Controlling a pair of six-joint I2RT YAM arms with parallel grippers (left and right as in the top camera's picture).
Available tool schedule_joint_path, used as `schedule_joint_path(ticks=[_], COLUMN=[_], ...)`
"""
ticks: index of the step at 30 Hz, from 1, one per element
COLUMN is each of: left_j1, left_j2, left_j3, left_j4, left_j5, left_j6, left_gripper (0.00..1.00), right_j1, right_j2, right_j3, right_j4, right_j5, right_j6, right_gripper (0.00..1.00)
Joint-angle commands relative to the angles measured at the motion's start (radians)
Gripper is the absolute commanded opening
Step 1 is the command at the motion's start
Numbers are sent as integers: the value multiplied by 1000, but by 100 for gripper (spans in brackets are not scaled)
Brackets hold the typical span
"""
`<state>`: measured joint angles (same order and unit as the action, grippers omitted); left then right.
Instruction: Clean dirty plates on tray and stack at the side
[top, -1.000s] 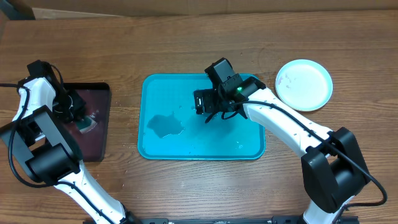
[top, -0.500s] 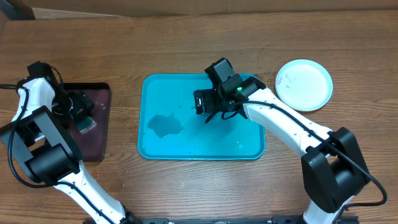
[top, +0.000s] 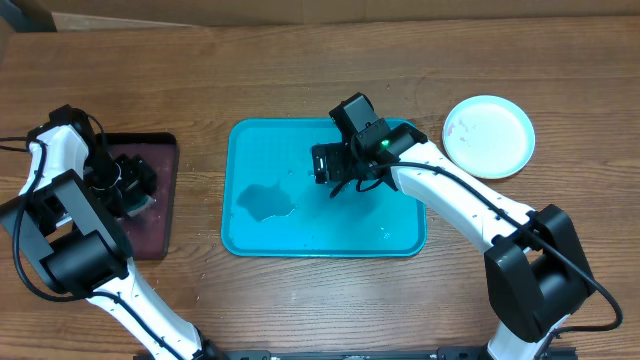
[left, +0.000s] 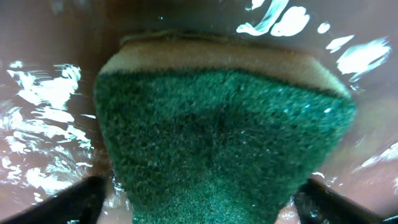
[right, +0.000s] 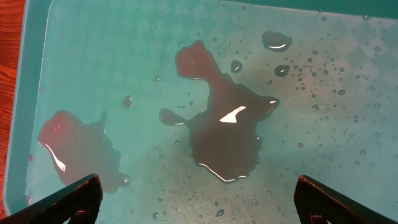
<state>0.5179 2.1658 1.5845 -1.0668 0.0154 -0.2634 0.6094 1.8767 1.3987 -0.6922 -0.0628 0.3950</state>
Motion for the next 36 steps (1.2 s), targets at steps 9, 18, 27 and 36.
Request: schedule_joint_path(ticks=[9, 18, 27, 36], left_j1=[-1, 1, 1, 13], left_j2=[13, 13, 13, 1], left_j3=[-7, 24, 63, 227], left_j4=[-24, -39, -52, -183], left_j5=[11, 8, 7, 42], left_j6=[-6, -6, 14, 13], left_gripper=[4, 45, 100, 100], right_j1=[-3, -3, -3, -3], right_j2=[-18, -18, -18, -18], right_j3=[-6, -6, -6, -6], right_j4=[8, 6, 6, 11], right_j5=[10, 10, 10, 10], right_j6=[-2, -2, -2, -1], right_gripper=[100, 100, 100, 100])
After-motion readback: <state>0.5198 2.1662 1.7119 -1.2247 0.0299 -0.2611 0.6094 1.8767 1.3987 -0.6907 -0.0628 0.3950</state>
